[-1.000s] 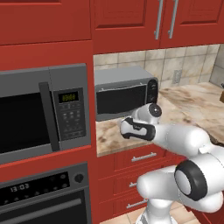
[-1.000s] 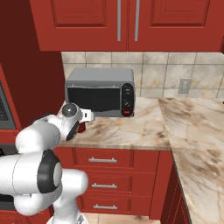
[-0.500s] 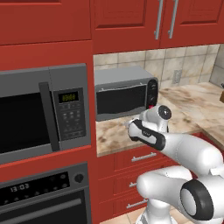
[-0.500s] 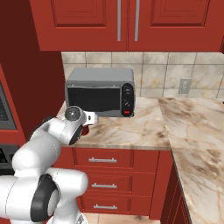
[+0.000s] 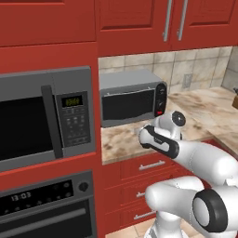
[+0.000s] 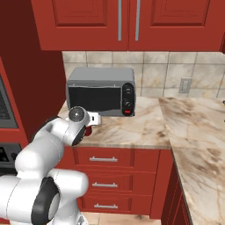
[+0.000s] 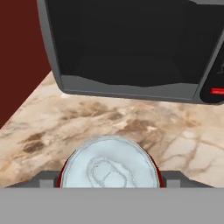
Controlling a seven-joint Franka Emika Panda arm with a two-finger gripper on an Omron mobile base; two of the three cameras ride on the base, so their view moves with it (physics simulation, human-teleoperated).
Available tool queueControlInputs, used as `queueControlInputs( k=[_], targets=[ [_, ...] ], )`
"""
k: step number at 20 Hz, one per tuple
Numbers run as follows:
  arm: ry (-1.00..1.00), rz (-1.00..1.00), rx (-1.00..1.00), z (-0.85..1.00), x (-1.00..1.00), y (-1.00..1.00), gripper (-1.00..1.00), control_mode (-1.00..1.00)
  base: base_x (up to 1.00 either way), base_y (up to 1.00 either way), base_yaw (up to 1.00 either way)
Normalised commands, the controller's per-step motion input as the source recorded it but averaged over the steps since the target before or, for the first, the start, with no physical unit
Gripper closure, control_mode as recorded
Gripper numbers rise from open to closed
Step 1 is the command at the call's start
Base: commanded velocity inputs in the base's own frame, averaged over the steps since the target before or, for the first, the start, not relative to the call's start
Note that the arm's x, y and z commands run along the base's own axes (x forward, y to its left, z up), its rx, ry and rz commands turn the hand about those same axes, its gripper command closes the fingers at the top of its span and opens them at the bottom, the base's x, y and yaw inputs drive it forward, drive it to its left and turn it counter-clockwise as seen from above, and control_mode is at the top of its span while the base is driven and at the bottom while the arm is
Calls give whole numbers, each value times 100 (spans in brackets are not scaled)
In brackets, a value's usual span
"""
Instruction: Four empty soda cans are scattered around the kitchen. Gather all the cans and cluster them next to the stove for recycling.
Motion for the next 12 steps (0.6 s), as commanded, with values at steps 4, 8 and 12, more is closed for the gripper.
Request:
queueControlInputs(
  k=[4,8,12],
  targets=[
    [0,0,0,0,0,0,100,100,-64,0,0],
    [0,0,0,0,0,0,100,100,-72,2,0],
    [0,0,0,0,0,0,100,100,-61,6,-6]
  ],
)
